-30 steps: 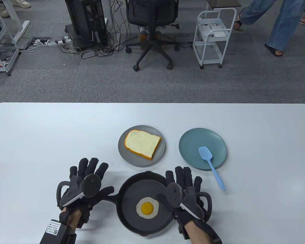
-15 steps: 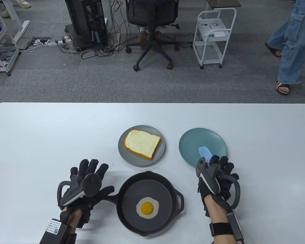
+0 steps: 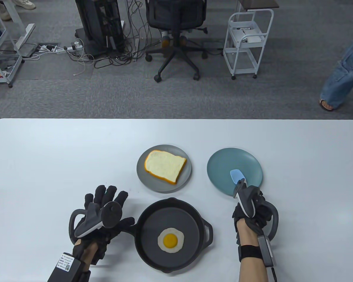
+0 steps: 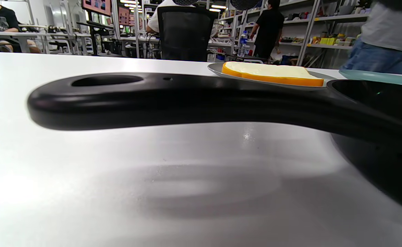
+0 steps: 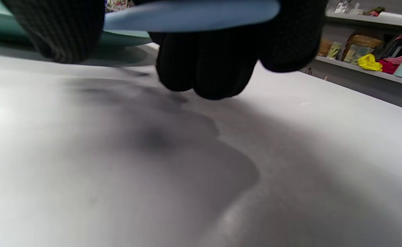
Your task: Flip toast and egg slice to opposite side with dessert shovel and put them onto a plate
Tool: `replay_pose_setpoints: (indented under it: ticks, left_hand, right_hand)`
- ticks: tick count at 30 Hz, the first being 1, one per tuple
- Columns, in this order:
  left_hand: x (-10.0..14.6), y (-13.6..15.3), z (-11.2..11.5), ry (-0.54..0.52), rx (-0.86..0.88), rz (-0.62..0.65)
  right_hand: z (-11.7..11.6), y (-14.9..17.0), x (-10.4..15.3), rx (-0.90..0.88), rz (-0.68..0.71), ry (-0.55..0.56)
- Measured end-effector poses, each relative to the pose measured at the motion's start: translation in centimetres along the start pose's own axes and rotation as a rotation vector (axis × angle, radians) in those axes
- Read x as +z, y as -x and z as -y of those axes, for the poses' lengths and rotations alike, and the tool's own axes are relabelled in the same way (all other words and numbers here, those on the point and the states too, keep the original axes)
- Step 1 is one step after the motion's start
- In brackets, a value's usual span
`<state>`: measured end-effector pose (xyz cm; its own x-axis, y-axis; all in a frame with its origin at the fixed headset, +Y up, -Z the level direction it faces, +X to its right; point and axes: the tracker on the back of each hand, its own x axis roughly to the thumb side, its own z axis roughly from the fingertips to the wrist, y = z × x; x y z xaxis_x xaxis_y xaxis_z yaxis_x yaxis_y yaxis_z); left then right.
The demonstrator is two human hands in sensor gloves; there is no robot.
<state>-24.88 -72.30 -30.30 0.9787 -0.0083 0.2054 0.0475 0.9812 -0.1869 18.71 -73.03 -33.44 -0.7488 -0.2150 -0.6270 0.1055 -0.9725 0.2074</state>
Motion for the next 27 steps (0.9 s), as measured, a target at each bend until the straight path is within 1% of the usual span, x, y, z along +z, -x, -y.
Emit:
replay_pose_setpoints:
  ticks: [1, 4, 7, 9, 12, 13, 16, 19, 21, 23, 27]
  left_hand:
    - [0.0, 0.0, 0.0, 0.004, -0.006, 0.001]
    - [0.0, 0.0, 0.0, 0.002, -0.003, -0.002]
    - [0.0, -0.1, 0.0, 0.006, -0.002, -0.003]
    - [0.0, -0.3, 0.1, 0.014, -0.008, 0.002]
    - [0.0, -0.6, 0.1, 0.013, -0.015, 0.007]
    - [0.0, -0.7, 0.1, 0.015, -0.014, 0.01]
    - [0.0, -0.7, 0.1, 0.015, -0.016, 0.012]
    - [0.1, -0.8, 0.0, 0.009, -0.011, 0.015]
    - [0.1, -1.0, 0.0, 0.013, -0.008, 0.023]
    - [0.1, -1.4, 0.0, 0.015, -0.018, 0.032]
    - [0.4, -1.6, -0.4, 0.014, -0.013, 0.039]
  right_hand:
    - [0.1, 0.1, 0.1, -0.006, -0.008, 0.011]
    - [0.5, 0.4, 0.3, -0.042, -0.001, -0.006]
    - [2.2, 1.3, 0.5, -0.145, 0.031, -0.021]
    - [3.3, 1.8, 1.2, -0.219, 0.072, 0.006]
    - [4.9, 2.5, 3.0, -0.332, 0.165, 0.012]
    - [5.4, 2.2, 3.7, -0.358, 0.211, 0.014]
    - [6.7, 2.0, 6.6, -0.416, 0.359, 0.06]
    - [6.6, 1.8, 9.7, -0.525, 0.477, 0.112]
    - [6.1, 1.6, 11.2, -0.543, 0.595, 0.139]
    - [5.6, 1.6, 11.8, -0.553, 0.67, 0.182]
    - [5.1, 1.9, 12.3, -0.57, 0.715, 0.225]
